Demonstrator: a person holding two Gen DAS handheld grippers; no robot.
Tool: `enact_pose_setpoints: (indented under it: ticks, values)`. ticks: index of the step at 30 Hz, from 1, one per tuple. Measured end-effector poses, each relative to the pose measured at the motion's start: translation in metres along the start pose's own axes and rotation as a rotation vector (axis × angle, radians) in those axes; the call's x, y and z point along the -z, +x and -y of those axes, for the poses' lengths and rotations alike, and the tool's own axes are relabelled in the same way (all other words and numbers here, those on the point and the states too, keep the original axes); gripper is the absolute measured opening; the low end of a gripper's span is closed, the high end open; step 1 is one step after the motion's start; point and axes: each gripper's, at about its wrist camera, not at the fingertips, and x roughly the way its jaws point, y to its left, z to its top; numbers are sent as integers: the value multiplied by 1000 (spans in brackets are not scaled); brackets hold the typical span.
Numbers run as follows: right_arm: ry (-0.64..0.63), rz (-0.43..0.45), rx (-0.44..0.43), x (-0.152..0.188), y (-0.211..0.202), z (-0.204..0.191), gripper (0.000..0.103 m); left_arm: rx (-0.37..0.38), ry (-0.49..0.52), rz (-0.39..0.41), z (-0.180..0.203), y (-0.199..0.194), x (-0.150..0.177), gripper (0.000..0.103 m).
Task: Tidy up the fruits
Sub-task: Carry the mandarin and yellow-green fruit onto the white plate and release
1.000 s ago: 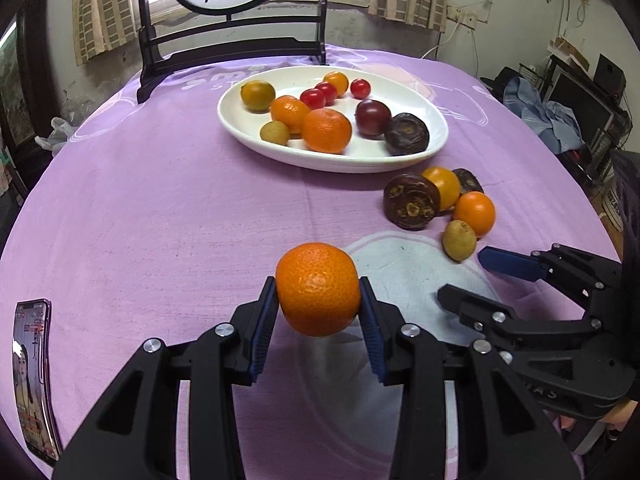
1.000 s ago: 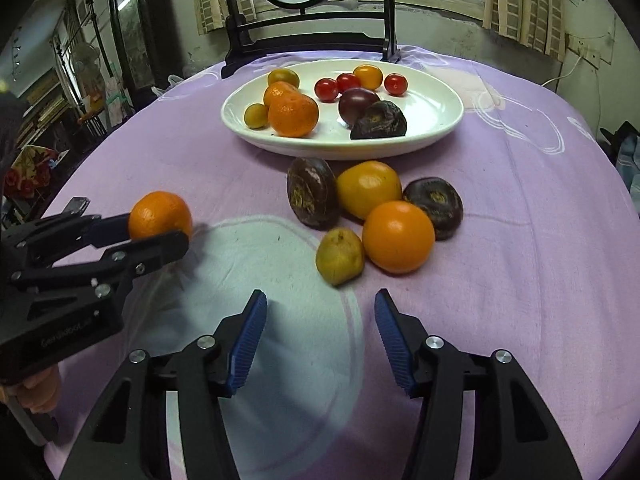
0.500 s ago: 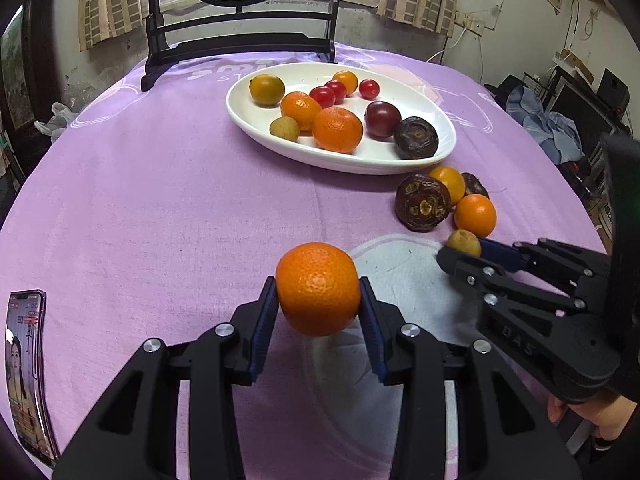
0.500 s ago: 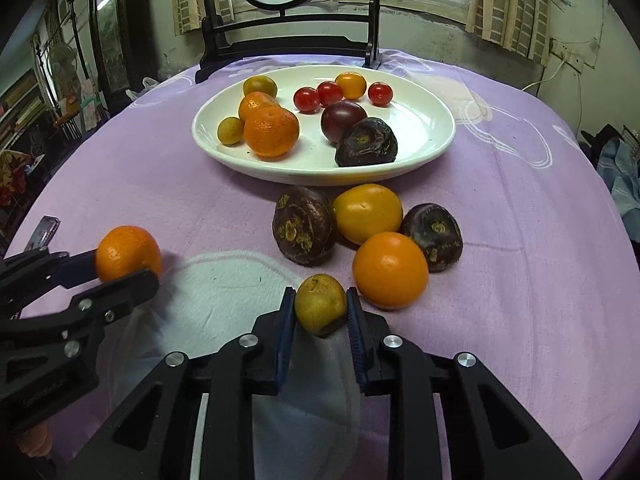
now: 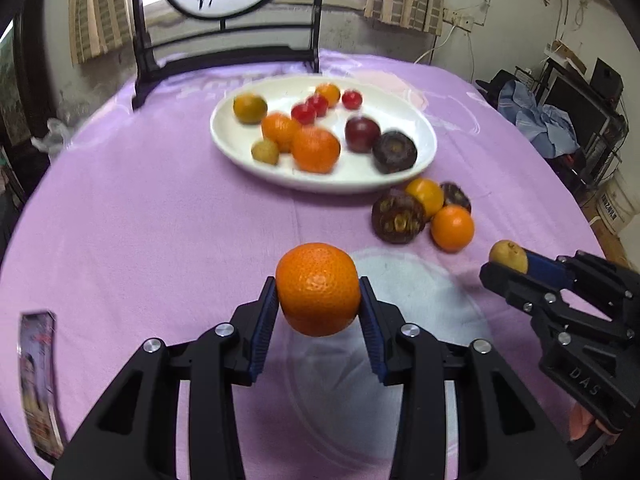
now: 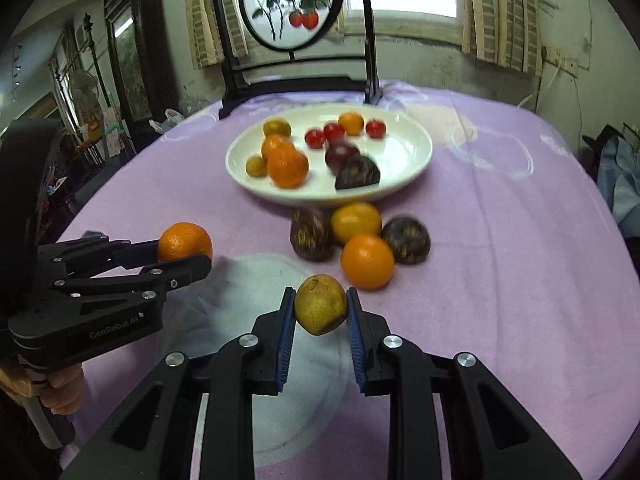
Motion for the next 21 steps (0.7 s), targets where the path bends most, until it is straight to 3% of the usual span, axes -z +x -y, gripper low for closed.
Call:
enact_pose_setpoints:
  ticks: [9, 14, 21]
  values:
    - [-41, 106, -5, -66, 0, 9, 25, -27, 14, 53, -1, 4, -79, 39]
    - [-35, 93, 8, -101, 40, 19, 25, -32, -16, 34, -5, 43, -120, 39]
    - [31, 23, 59, -129, 104, 46, 25, -67, -24, 0, -10, 96, -147, 39]
